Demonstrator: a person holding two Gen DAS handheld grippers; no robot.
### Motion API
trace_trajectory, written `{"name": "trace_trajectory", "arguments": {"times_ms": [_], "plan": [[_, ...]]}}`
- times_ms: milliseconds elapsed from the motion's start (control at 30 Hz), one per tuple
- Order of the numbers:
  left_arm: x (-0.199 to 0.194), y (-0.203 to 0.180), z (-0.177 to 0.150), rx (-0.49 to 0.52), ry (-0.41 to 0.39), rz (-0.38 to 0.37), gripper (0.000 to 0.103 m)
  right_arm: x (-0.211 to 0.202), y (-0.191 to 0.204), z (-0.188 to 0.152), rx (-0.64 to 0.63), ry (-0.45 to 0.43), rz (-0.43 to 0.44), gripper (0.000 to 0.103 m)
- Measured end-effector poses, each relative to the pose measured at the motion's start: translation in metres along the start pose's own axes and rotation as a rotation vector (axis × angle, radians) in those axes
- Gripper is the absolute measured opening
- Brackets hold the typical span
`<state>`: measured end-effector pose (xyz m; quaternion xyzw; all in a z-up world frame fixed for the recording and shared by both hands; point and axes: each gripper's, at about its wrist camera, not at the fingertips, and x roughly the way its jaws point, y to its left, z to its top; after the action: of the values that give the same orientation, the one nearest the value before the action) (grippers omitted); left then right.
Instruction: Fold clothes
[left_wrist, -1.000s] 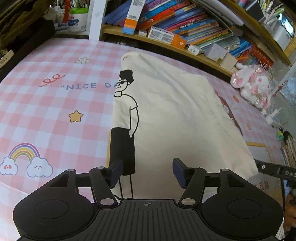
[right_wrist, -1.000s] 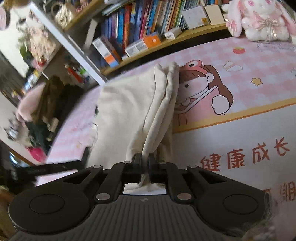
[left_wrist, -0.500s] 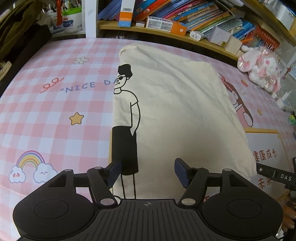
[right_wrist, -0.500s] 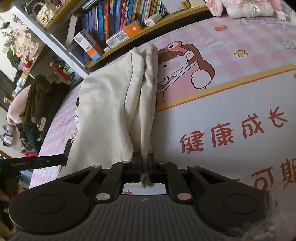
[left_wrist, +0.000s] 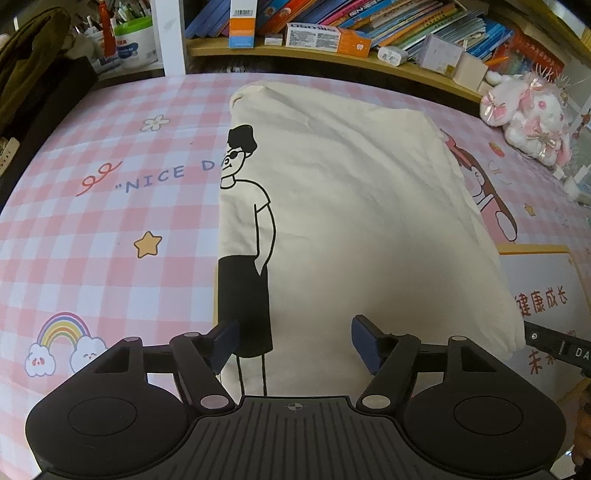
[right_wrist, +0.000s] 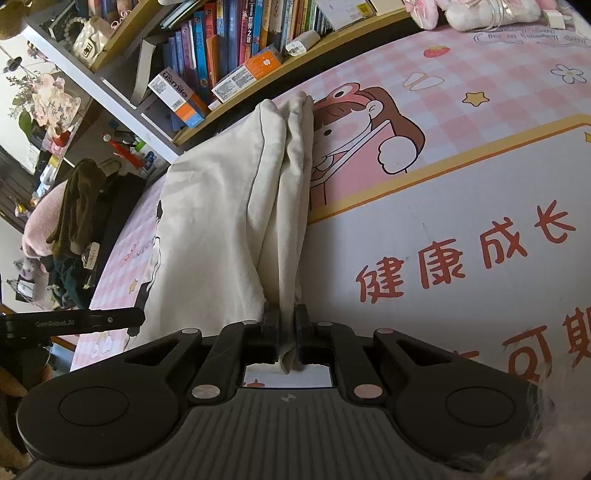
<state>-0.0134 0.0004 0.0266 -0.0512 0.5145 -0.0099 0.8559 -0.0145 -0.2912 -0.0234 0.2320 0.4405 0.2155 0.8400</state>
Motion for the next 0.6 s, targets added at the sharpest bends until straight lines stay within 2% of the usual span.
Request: {"name": "trace_trajectory", "arguments": {"times_ms": [133,233,333,433,533,567,600], "plan": [[0.003,0.000,0.001,0.002,0.005,-0.001,0.069,-0.001,-0.001,0.002,0.002,0.009,-0.007,0.009],[0.004,0.002,0.001,-0.001,0.005,-0.006,0.069,-0.014,0.007,0.008,-0.010,-0.019,0.022,0.007],[0.006,0.004,0.000,-0.011,0.002,-0.013,0.069,-0.018,0.011,0.009,-0.041,-0.011,0.009,0.007],[0.007,0.007,-0.001,-0.020,-0.001,-0.019,0.069,-0.005,0.005,0.007,-0.057,0.049,-0.043,0.007],[0.005,0.010,-0.002,-0.029,-0.019,-0.029,0.069,-0.013,0.006,0.020,-0.068,0.010,-0.032,0.014],[0.004,0.011,-0.002,-0.033,-0.027,-0.033,0.069,-0.014,0.008,0.028,-0.092,-0.015,-0.040,0.022],[0.003,0.012,-0.004,-0.036,-0.036,-0.039,0.069,-0.014,0.009,0.035,-0.110,-0.030,-0.048,0.034]]}}
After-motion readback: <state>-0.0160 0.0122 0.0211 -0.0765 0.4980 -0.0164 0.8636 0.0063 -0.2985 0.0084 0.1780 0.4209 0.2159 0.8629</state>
